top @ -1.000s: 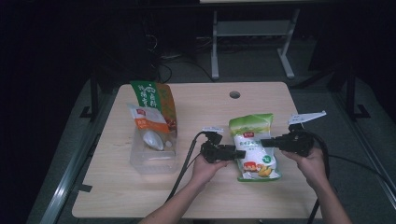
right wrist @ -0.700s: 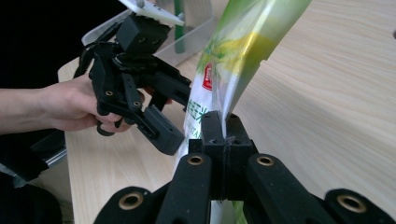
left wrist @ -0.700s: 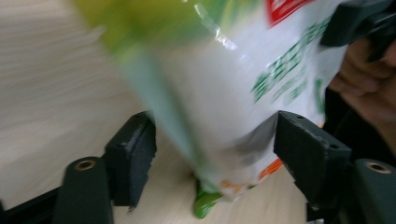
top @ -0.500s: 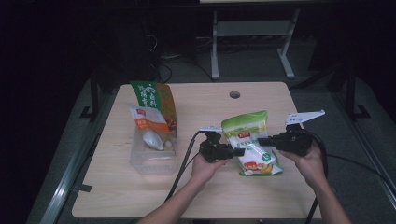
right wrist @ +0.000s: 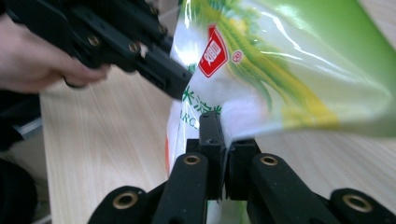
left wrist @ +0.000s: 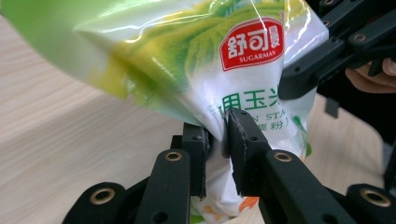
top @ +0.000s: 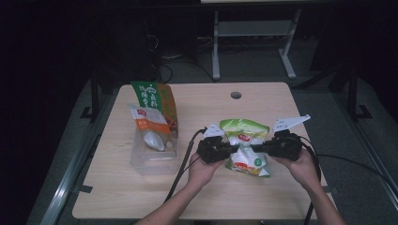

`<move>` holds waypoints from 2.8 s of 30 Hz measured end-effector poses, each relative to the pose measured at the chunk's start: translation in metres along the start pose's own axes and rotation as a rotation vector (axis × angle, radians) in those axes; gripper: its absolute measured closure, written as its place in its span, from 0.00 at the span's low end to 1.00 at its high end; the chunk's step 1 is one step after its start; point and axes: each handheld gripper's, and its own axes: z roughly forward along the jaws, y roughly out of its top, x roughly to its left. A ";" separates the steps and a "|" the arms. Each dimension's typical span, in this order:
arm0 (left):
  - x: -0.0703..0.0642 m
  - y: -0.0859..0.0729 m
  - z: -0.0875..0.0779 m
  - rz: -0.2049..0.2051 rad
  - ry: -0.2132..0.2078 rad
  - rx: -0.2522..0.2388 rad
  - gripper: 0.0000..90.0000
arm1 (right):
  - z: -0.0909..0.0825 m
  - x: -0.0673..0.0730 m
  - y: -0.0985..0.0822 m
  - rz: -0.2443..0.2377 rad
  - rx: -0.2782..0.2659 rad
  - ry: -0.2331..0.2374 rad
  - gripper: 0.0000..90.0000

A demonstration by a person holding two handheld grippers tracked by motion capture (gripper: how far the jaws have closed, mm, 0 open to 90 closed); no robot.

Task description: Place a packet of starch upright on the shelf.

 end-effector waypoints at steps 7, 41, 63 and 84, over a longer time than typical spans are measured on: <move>-0.001 -0.002 -0.006 0.051 0.021 0.016 0.88 | 0.020 0.006 -0.001 -0.006 0.072 0.017 0.78; -0.007 -0.020 -0.040 0.180 0.092 0.067 0.60 | 0.012 0.005 0.011 0.019 0.068 -0.018 0.99; -0.022 -0.052 -0.065 0.246 0.045 0.055 0.50 | 0.019 0.015 0.040 -0.001 0.065 -0.023 0.99; -0.027 -0.075 -0.079 0.232 0.029 0.044 0.44 | 0.032 0.032 0.080 -0.066 0.045 0.012 1.00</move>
